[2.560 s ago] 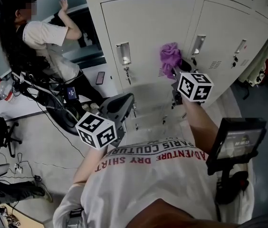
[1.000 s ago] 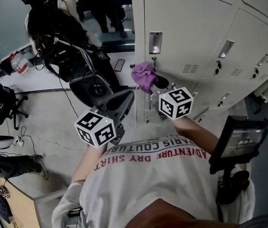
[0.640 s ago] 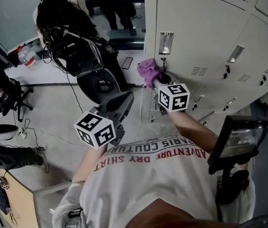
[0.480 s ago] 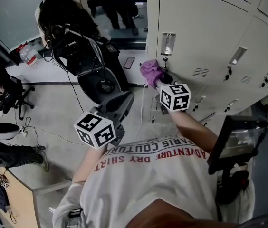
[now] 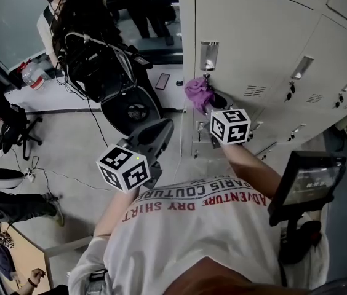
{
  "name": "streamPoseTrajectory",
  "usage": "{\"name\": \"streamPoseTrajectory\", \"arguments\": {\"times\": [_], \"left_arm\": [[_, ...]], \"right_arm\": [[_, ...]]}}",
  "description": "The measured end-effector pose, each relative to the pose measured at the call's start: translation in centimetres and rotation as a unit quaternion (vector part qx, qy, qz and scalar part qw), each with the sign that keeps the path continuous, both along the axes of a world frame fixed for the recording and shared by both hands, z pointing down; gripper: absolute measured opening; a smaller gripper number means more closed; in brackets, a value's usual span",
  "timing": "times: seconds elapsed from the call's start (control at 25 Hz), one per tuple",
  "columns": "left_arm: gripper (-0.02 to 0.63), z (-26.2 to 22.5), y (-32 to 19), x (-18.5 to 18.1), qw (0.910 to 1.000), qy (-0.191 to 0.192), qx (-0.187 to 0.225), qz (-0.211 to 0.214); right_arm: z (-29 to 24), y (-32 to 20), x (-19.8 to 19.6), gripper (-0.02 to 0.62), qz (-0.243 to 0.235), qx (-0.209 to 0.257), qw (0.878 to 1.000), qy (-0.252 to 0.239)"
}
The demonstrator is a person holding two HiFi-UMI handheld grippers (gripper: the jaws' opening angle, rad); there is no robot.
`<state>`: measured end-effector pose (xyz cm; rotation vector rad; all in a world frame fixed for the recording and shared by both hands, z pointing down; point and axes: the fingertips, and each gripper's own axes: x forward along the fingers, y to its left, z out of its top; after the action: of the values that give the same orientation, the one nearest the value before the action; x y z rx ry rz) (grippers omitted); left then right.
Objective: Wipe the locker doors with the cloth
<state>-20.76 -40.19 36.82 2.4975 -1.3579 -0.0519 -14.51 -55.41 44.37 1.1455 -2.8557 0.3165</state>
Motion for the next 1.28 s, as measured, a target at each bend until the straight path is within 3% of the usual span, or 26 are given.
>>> {"name": "streamPoseTrajectory", "arguments": {"times": [0.44,0.84,1.12,1.28], "left_arm": [[0.002,-0.4,0.2,3.8,0.9982,0.005,0.001,0.06],[0.002,-0.5,-0.4,6.8,0.9952,0.005,0.003,0.098],[0.002,-0.8,-0.2,7.2,0.9945,0.004,0.003,0.104],[0.002,-1.0,0.6,6.9,0.9942,-0.001,0.006,0.107]], "right_arm": [[-1.0,-0.7,9.8,0.067,0.103,0.008,0.995,-0.008],[-1.7,-2.3,21.2,0.067,0.215,0.008,0.976,-0.022],[-1.7,-2.2,22.2,0.067,0.219,0.0,0.976,-0.017],[-3.2,0.8,20.8,0.066,0.179,-0.003,0.983,-0.044]]}}
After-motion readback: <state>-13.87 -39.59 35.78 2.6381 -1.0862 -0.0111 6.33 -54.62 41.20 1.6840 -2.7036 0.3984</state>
